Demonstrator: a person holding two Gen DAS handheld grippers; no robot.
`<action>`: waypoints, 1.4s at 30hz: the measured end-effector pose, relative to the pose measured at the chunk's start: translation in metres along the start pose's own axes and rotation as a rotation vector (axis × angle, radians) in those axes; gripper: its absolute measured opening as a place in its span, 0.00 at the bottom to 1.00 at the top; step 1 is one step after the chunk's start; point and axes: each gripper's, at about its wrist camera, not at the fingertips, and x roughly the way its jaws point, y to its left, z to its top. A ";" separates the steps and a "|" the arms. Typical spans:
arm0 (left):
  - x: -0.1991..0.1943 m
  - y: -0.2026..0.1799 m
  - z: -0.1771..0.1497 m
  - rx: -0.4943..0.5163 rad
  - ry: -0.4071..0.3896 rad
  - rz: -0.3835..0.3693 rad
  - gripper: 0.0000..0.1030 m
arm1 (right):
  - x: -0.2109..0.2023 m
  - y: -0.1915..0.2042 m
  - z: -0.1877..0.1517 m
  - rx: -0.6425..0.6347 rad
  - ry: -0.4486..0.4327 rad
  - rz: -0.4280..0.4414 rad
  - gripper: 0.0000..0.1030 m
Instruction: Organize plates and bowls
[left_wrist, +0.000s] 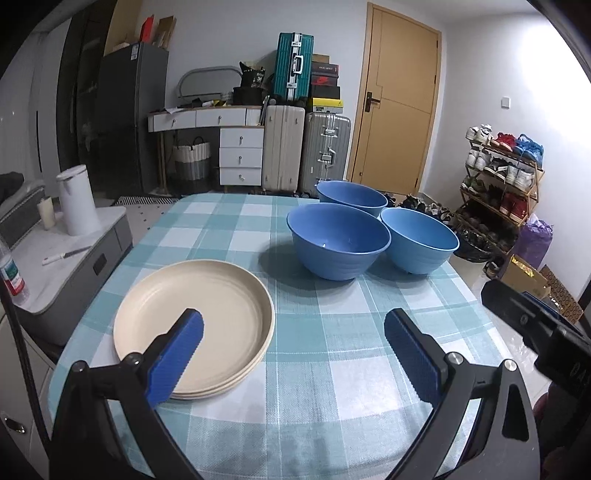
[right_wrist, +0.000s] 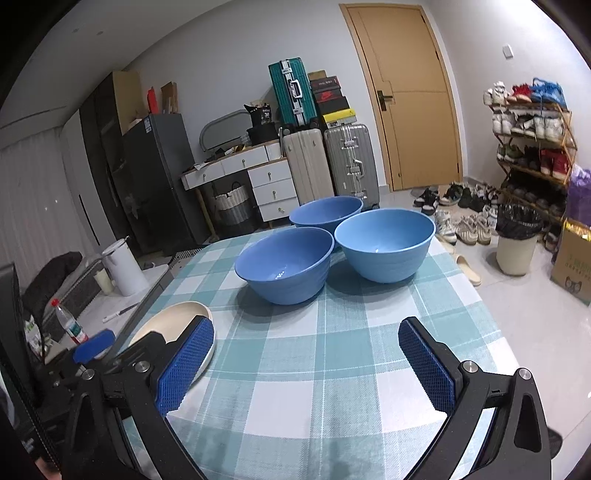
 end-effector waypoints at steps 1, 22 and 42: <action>0.002 0.001 0.000 -0.003 0.005 -0.002 0.97 | 0.000 -0.001 0.001 0.010 0.000 0.002 0.99; 0.057 0.031 -0.003 -0.037 0.092 -0.020 0.97 | 0.173 -0.022 0.047 0.287 0.283 0.171 0.86; 0.082 0.053 0.011 -0.102 0.165 -0.042 0.97 | 0.287 -0.036 0.056 0.428 0.538 -0.023 0.41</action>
